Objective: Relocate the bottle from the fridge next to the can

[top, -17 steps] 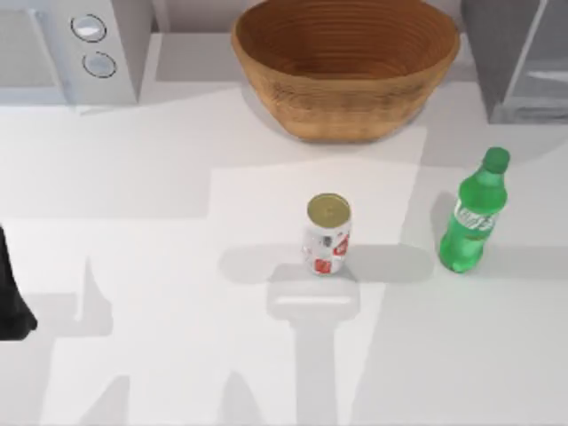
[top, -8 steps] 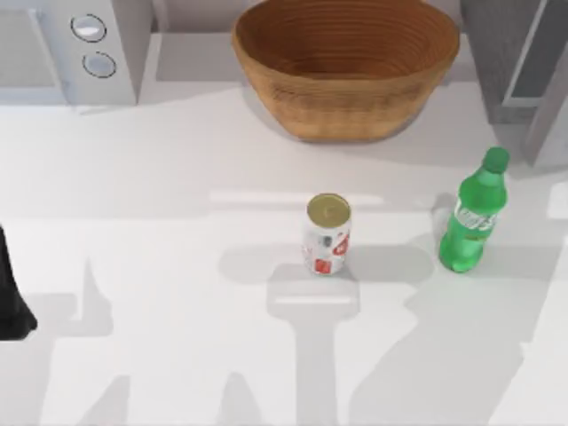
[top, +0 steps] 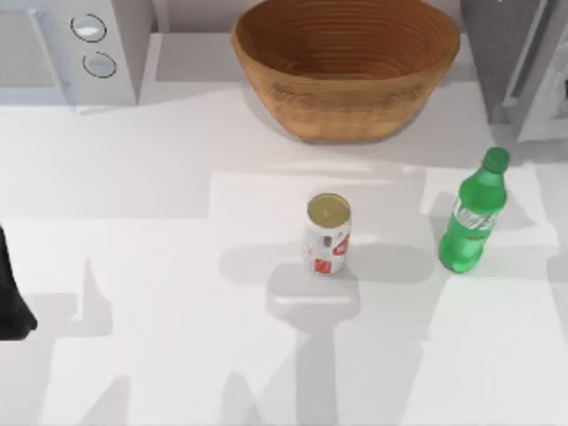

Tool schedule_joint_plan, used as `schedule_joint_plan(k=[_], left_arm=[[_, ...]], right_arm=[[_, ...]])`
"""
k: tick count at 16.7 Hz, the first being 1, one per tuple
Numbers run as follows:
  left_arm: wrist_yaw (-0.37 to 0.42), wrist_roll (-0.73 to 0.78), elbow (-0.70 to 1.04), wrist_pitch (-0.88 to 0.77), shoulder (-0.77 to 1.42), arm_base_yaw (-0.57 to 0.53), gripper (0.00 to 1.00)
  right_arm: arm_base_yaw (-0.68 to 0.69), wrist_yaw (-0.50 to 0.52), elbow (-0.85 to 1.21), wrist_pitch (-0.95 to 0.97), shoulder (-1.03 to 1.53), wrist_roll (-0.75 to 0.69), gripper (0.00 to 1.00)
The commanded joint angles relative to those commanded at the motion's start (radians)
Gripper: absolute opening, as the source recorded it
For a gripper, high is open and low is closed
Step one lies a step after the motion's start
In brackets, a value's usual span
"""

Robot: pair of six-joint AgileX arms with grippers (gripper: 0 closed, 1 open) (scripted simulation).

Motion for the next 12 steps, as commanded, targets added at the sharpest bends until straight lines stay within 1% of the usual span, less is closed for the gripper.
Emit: schedule_joint_plan(k=[3, 5, 12], left_arm=[[0.000, 0.000, 0.000, 0.000, 0.000, 0.000, 1.00], [0.000, 0.000, 0.000, 0.000, 0.000, 0.000, 1.00], [0.000, 0.000, 0.000, 0.000, 0.000, 0.000, 1.00]], right_arm=[[-0.016, 0.006, -0.001, -0.004, 0.007, -0.005, 1.00], [-0.018, 0.008, 0.036, -0.010, 0.040, -0.005, 1.00], [-0.015, 0.012, 0.343, -0.073, 0.285, -0.003, 1.00]])
